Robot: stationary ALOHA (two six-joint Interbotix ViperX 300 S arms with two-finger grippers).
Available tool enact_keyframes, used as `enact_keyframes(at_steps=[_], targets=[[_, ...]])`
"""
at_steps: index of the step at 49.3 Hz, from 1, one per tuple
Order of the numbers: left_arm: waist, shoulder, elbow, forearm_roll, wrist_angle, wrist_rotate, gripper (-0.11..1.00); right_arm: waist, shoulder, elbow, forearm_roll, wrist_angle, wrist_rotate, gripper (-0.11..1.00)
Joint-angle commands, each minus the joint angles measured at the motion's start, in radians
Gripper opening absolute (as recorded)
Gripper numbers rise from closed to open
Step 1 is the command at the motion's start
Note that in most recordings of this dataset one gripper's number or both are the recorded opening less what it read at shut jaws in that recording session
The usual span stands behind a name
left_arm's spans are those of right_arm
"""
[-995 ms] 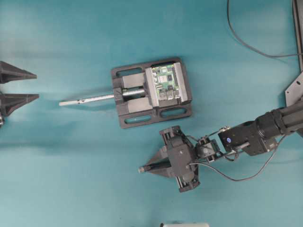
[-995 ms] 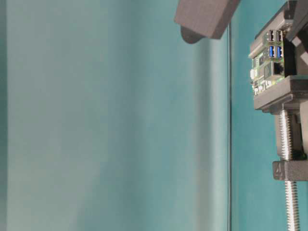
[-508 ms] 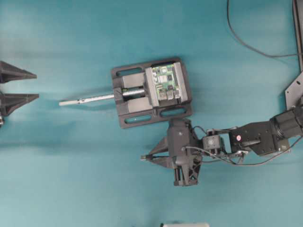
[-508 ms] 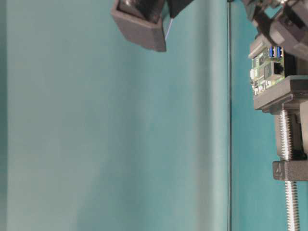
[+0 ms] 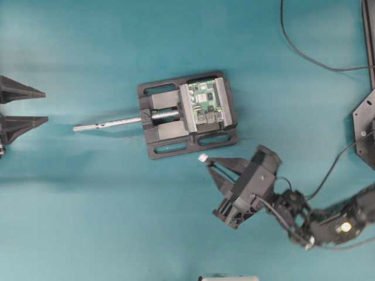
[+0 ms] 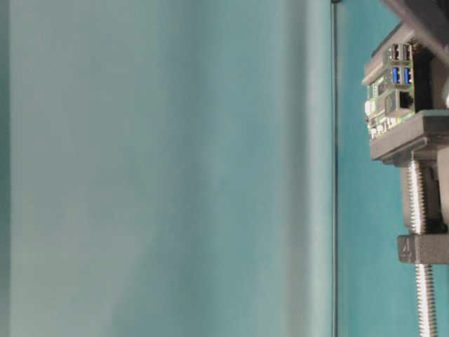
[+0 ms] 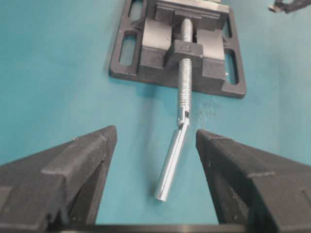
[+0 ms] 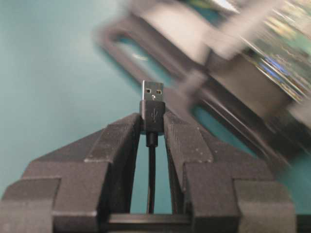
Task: Insert the USB into the fixed PCB.
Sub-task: 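Carry the USB plug with the right gripper toward the board's USB ports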
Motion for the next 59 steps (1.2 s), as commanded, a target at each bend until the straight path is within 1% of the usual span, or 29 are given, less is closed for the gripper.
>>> enact_keyframes(at_steps=[1,8,15,21,27,44,59], targets=[[0.002,0.014,-0.011,0.003,-0.009,-0.009,0.78,0.021,0.021,-0.067,0.130,-0.118,-0.014,0.21],[0.002,0.014,-0.012,0.003,-0.009,-0.009,0.78,0.035,0.107,-0.133,0.176,-0.235,-0.011,0.21],[0.002,0.014,-0.012,0.003,-0.009,-0.009,0.78,0.029,0.172,-0.206,0.219,-0.310,-0.005,0.21],[0.002,0.014,-0.011,0.003,-0.009,-0.009,0.78,0.009,0.215,-0.276,0.278,-0.394,0.002,0.21],[0.002,0.012,-0.012,0.003,-0.009,-0.009,0.78,-0.009,0.241,-0.339,0.347,-0.445,-0.003,0.21],[0.003,0.014,-0.012,0.003,-0.009,-0.009,0.78,-0.028,0.242,-0.348,0.354,-0.463,0.021,0.21],[0.002,0.012,-0.011,0.003,-0.009,-0.009,0.78,-0.034,0.244,-0.348,0.354,-0.476,0.020,0.21]])
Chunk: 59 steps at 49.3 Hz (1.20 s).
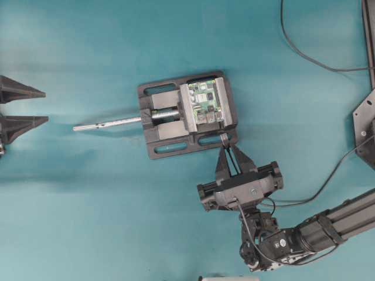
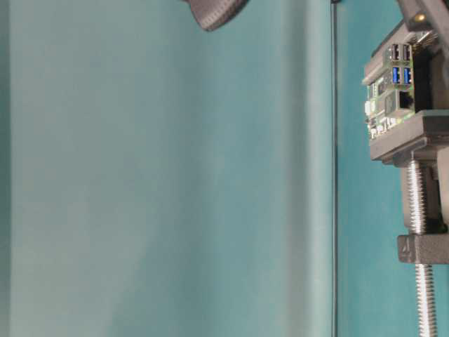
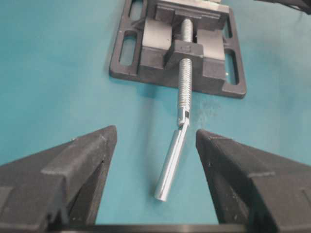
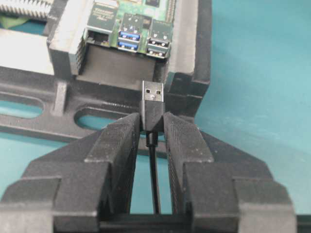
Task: Insert the USB into the fixed PCB.
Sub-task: 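Carry the USB plug with the right gripper toward the board's USB ports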
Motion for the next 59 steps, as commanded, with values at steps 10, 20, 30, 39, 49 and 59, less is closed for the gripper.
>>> enact_keyframes(at_steps=[10,20,30,39,49,59], targets=[[0.002,0.015,-0.012,0.005,-0.009,-0.009,0.78,-0.012,-0.015,-0.018,-0.005,-0.017,-0.006,0.21],[0.002,0.015,-0.011,0.005,-0.009,-0.009,0.78,-0.025,-0.015,-0.021,-0.005,-0.017,-0.017,0.21],[0.002,0.014,-0.012,0.005,-0.009,-0.009,0.78,-0.037,-0.017,-0.023,-0.008,-0.018,-0.029,0.21],[0.003,0.014,-0.012,0.005,-0.009,-0.009,0.78,-0.044,-0.018,-0.025,-0.026,-0.017,-0.031,0.21],[0.002,0.014,-0.012,0.005,-0.009,-0.009,0.78,-0.054,-0.018,-0.025,-0.028,-0.017,-0.032,0.21],[0.002,0.014,-0.012,0.005,-0.009,-0.009,0.78,-0.058,-0.018,-0.021,-0.028,-0.017,-0.032,0.21]])
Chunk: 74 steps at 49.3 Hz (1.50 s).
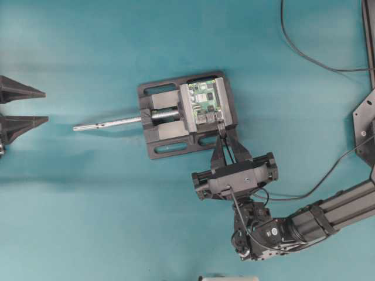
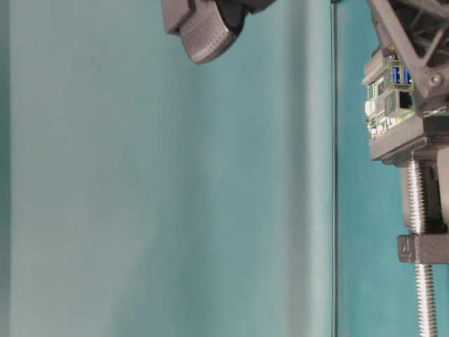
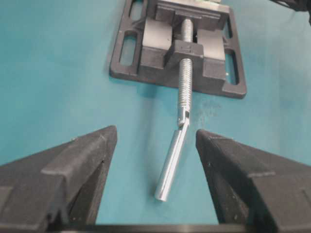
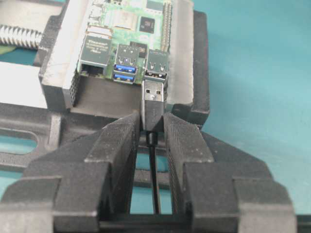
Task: Insert the USB into the fixed PCB.
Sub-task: 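Carry the USB plug with the right gripper toward the board's USB ports, then align the USB plug with the right-side USB port using the right gripper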
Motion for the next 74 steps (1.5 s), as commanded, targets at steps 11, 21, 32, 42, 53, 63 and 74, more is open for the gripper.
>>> enact_keyframes(at_steps=[11,21,32,42,53,63,74], targets=[[0.002,0.012,-0.011,0.003,-0.008,-0.009,0.78,-0.011,-0.018,-0.011,-0.008,-0.009,-0.002,0.21],[0.002,0.012,-0.011,0.003,-0.009,-0.009,0.78,-0.018,-0.018,-0.009,-0.008,-0.008,0.000,0.21],[0.002,0.014,-0.012,0.003,-0.009,-0.009,0.78,-0.021,-0.018,-0.009,-0.009,-0.003,-0.002,0.21],[0.002,0.012,-0.011,0.003,-0.009,-0.009,0.78,-0.025,-0.018,-0.009,-0.009,0.002,-0.005,0.21],[0.002,0.014,-0.012,0.003,-0.009,-0.009,0.78,-0.028,-0.018,-0.012,-0.009,0.005,-0.020,0.21],[0.002,0.012,-0.011,0.003,-0.009,-0.009,0.78,-0.029,-0.018,-0.012,-0.009,0.006,-0.049,0.21],[0.003,0.014,-0.012,0.003,-0.009,-0.009,0.78,-0.031,-0.018,-0.012,-0.008,0.017,-0.064,0.21]])
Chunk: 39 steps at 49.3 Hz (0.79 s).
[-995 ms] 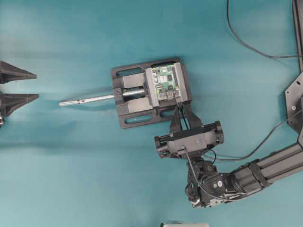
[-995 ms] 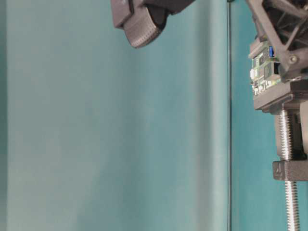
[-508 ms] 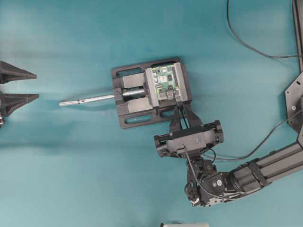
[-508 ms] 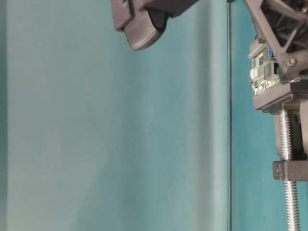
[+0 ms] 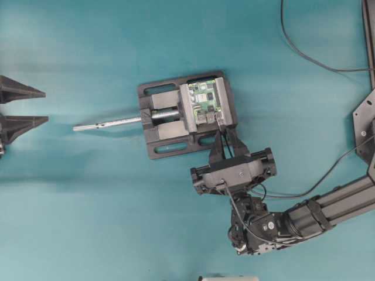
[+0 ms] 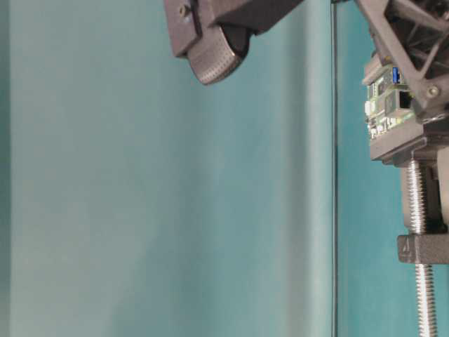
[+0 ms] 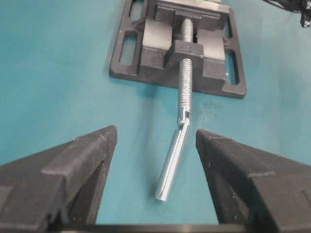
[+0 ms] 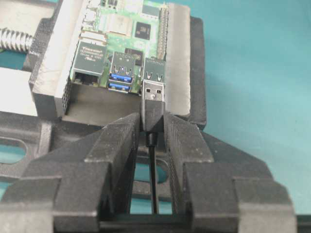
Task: Insert the USB into the fixed PCB.
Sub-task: 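Align the USB plug with the right-side USB port using the right gripper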
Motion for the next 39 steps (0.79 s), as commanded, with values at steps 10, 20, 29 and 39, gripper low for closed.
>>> enact_keyframes(at_steps=[10,20,29,39], targets=[[0.002,0.012,-0.012,0.003,-0.009,-0.009,0.78,-0.011,-0.018,-0.014,-0.006,0.003,-0.020,0.21],[0.002,0.012,-0.012,0.003,-0.009,-0.009,0.78,-0.021,-0.018,-0.017,-0.006,0.008,-0.026,0.21],[0.002,0.012,-0.012,0.003,-0.009,-0.009,0.78,-0.031,-0.020,-0.017,-0.006,0.015,-0.037,0.21],[0.003,0.012,-0.011,0.005,-0.009,-0.009,0.78,-0.041,-0.025,-0.015,-0.008,0.015,-0.040,0.21]])
